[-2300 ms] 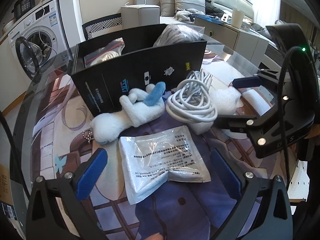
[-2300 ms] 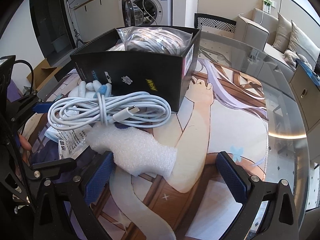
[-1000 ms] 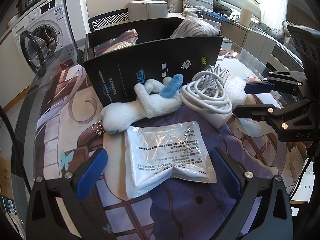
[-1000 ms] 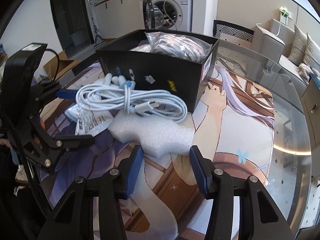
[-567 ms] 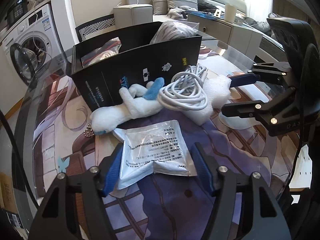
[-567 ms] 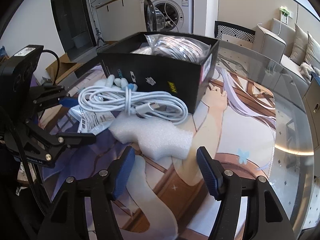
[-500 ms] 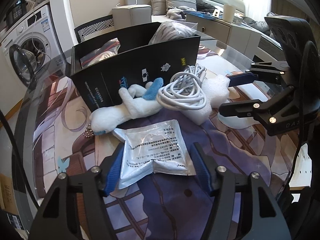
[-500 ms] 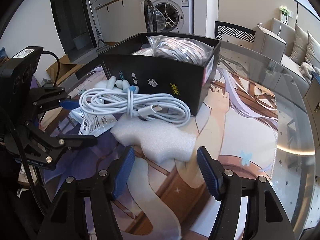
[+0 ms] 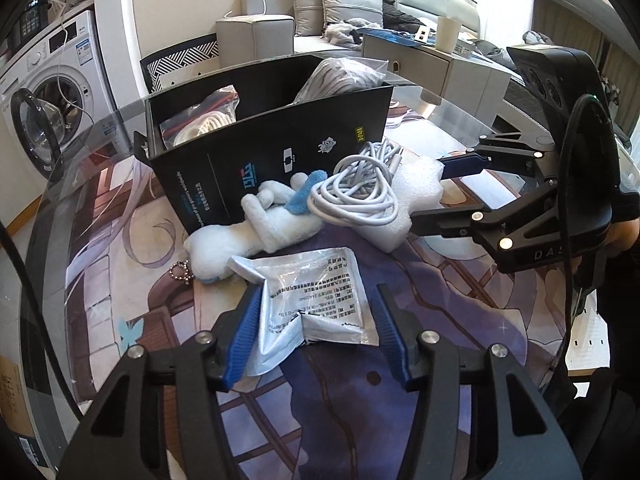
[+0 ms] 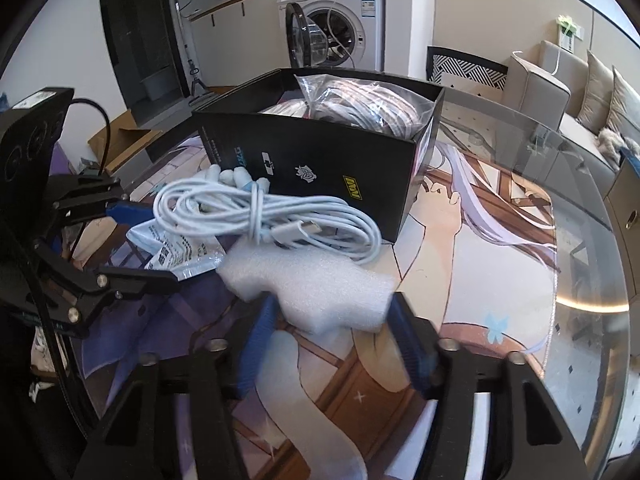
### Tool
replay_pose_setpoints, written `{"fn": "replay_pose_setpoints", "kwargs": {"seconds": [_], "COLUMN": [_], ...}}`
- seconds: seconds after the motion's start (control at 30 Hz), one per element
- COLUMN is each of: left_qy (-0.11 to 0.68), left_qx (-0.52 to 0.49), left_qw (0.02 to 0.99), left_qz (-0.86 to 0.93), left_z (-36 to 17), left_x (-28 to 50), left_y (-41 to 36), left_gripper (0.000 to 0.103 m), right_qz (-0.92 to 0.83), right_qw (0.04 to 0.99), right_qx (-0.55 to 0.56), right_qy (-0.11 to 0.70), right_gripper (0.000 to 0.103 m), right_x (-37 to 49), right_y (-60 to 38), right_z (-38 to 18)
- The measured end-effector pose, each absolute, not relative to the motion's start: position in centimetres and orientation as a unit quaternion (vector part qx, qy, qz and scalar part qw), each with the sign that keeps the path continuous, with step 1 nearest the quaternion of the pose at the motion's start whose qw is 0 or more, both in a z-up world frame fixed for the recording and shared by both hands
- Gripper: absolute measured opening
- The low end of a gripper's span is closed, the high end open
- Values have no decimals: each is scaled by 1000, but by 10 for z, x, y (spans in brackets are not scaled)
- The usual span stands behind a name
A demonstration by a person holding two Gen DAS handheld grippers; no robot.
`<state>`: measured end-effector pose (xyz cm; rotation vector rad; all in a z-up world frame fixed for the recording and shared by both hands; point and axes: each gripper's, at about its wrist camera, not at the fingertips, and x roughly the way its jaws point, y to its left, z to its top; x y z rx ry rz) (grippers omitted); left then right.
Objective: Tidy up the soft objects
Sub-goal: 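Close left tool on the white packet while right tool closes on the foam piece, then lift the packet with left tool toward the box while right tool lifts the foam toward it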
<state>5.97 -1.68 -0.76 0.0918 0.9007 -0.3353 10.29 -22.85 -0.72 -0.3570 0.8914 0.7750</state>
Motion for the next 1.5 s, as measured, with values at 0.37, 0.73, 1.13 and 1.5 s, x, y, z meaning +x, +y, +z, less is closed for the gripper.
{"fn": "replay_pose_setpoints", "kwargs": {"seconds": [0.37, 0.73, 1.13, 1.5], "left_qy": [433, 422, 414, 425], "left_qx": [23, 12, 11, 22], "left_qw": [884, 888, 892, 885], "left_qz": [-176, -180, -184, -190], "left_z": [-7, 1, 9, 4], "left_x": [52, 47, 45, 43], "left_y": [-3, 4, 8, 5], "left_gripper": [53, 51, 49, 36], "right_qz": [369, 378, 402, 395], "right_qw": [816, 815, 817, 825], "right_qx": [-169, -164, -165, -163], "right_qy": [412, 408, 379, 368], "right_gripper": [71, 55, 53, 53], "right_x": [105, 108, 92, 90], "right_y": [-234, -224, -255, -260], "right_z": [-4, -7, 18, 29]}}
